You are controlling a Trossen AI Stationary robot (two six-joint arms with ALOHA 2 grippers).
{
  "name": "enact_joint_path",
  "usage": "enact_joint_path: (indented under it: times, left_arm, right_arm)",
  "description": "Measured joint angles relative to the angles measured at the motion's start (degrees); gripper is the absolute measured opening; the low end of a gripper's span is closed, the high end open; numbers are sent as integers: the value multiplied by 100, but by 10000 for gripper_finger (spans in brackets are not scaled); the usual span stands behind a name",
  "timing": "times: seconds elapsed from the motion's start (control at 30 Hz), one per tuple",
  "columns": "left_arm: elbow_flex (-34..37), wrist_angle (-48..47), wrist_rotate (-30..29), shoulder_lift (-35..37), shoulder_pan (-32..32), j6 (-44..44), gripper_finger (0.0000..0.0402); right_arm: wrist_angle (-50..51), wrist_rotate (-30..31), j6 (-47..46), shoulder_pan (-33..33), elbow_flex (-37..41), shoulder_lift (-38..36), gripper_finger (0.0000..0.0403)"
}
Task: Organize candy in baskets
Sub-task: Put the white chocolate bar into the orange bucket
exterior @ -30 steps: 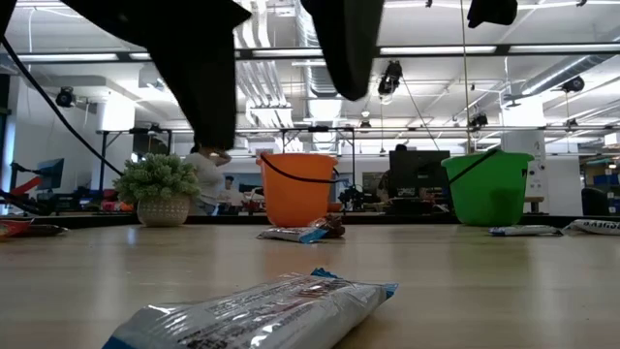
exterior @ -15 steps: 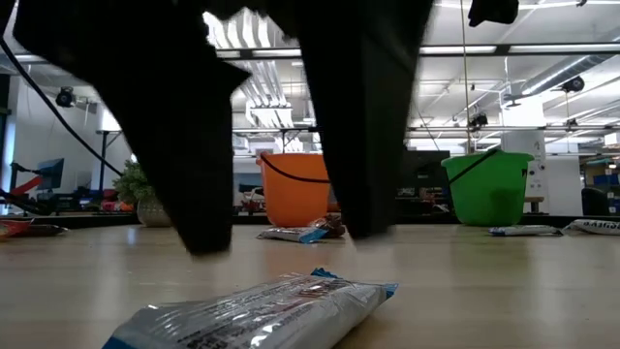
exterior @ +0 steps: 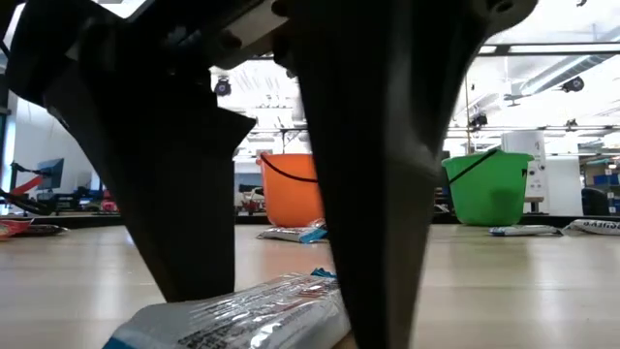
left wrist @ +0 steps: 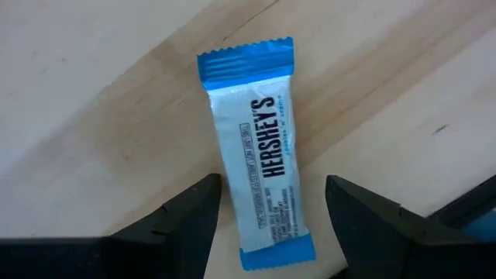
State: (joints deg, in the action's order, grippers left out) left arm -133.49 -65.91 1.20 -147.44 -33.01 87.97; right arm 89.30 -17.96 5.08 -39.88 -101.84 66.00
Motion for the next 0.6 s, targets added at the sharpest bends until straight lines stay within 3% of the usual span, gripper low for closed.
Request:
enact_joint_path:
  times: [0.27, 0.6]
  left_arm:
    - [-6, -49, -22, -43, -6, 109, 198]
    - [2, -163, 120, -50, -4, -33, 53]
  right_arm:
    - [-1, -2, 3, 2, 0, -47, 70]
    - [-22, -2, 5, 0, 0, -116, 70]
